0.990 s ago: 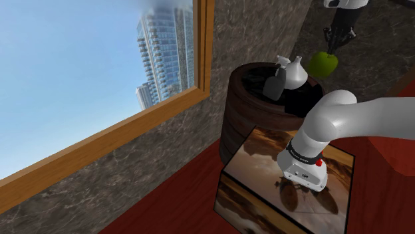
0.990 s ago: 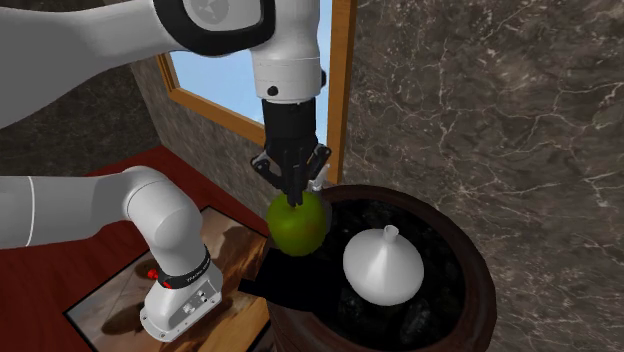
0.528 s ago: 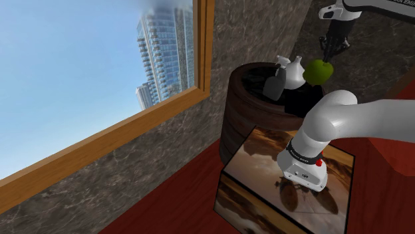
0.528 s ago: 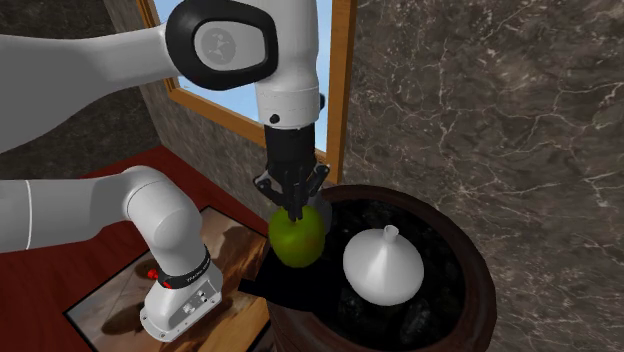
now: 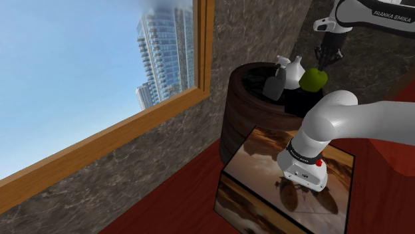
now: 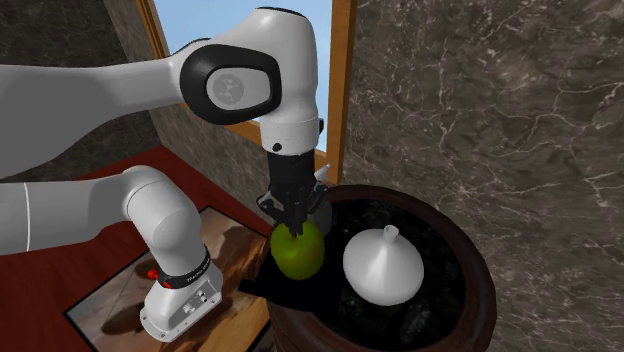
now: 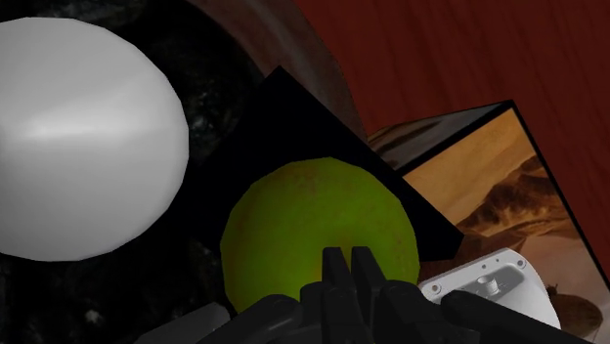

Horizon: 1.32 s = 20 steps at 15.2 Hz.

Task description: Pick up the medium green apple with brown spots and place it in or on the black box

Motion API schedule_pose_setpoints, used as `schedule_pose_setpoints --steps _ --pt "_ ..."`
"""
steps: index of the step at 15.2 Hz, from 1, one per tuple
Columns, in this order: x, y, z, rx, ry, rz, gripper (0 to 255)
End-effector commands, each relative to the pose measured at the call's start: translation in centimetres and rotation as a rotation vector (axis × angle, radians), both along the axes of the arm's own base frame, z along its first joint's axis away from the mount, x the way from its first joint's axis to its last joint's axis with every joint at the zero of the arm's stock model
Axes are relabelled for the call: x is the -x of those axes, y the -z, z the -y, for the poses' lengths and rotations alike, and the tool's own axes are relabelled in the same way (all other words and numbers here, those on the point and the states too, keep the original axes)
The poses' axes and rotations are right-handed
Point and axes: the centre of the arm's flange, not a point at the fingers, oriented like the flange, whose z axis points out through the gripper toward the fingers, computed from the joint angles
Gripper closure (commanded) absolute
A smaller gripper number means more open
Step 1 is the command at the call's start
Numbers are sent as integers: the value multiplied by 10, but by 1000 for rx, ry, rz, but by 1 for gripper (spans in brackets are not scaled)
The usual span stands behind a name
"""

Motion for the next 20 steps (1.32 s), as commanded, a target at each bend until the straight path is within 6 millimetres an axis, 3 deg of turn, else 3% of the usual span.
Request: schedule_pose_setpoints --steps 1,10,11,16,20 --pt "0 10 1 0 0 0 255" --pt "0 14 1 0 0 0 255" --pt "0 14 1 0 0 0 0" --pt "0 14 1 0 0 0 0" --pt "-6 -36 -4 0 0 0 0"
